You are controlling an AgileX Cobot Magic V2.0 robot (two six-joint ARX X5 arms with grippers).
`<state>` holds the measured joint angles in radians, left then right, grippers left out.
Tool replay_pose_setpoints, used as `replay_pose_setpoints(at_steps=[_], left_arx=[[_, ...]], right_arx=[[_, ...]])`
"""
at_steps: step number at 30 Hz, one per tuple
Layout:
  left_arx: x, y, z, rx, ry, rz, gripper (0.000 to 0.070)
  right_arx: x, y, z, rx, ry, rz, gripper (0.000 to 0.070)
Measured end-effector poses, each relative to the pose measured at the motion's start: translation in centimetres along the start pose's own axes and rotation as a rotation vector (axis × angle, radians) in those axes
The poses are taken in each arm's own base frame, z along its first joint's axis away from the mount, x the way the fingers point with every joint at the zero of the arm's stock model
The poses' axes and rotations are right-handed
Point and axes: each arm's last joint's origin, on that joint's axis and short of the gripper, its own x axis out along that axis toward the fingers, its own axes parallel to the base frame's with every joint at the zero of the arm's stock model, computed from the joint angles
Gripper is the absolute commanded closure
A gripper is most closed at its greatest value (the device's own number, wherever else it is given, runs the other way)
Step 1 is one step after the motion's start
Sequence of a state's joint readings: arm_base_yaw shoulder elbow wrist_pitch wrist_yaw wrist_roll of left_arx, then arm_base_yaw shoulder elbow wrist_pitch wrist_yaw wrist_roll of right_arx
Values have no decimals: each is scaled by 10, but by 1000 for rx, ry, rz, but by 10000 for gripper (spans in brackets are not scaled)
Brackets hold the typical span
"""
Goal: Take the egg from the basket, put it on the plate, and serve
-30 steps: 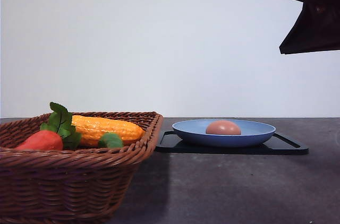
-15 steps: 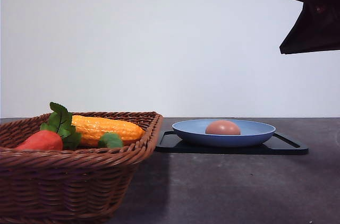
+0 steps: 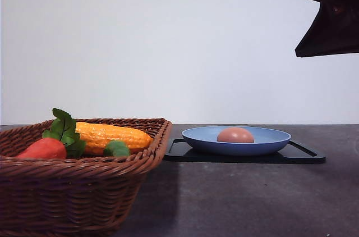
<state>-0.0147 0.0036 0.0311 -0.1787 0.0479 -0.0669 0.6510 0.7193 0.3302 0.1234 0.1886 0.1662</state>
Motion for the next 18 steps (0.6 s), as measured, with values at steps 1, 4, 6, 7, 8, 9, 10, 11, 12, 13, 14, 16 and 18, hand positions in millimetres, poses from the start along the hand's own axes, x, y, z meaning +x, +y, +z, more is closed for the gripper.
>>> replay_pose_setpoints(at_steps=[1, 4, 6, 7, 8, 9, 10, 11, 12, 13, 14, 16, 18], left_arx=[[0, 0, 0, 0, 0, 0, 700], [0, 0, 0, 0, 0, 0, 700], [0, 0, 0, 0, 0, 0, 700], [0, 0, 0, 0, 0, 0, 700], [0, 0, 0, 0, 0, 0, 700], [0, 0, 0, 0, 0, 0, 700], [0, 0, 0, 0, 0, 0, 700], [0, 0, 0, 0, 0, 0, 700], [0, 0, 0, 0, 0, 0, 700], [0, 0, 0, 0, 0, 0, 700], [0, 0, 0, 0, 0, 0, 700], [0, 0, 0, 0, 0, 0, 700], [0, 0, 0, 0, 0, 0, 700]], right_arx=[[0, 0, 0, -1, 0, 0, 700], [0, 0, 0, -13, 0, 0, 700], [0, -1, 0, -41, -3, -23, 700], [-1, -2, 0, -62, -3, -46, 700], [-3, -4, 0, -83, -1, -78, 700], [-7, -6, 1, -104, -2, -112, 700], [-11, -9, 2, -117, -14, -137, 700], [-16, -13, 5, -123, -39, -155, 700], [-22, -17, 8, -126, -75, -164, 700], [-27, -20, 10, -127, -103, -156, 700], [-31, -23, 10, -128, -126, -142, 700], [-39, -30, 8, -137, -161, -113, 700], [-45, -36, 4, -152, -188, -95, 700]])
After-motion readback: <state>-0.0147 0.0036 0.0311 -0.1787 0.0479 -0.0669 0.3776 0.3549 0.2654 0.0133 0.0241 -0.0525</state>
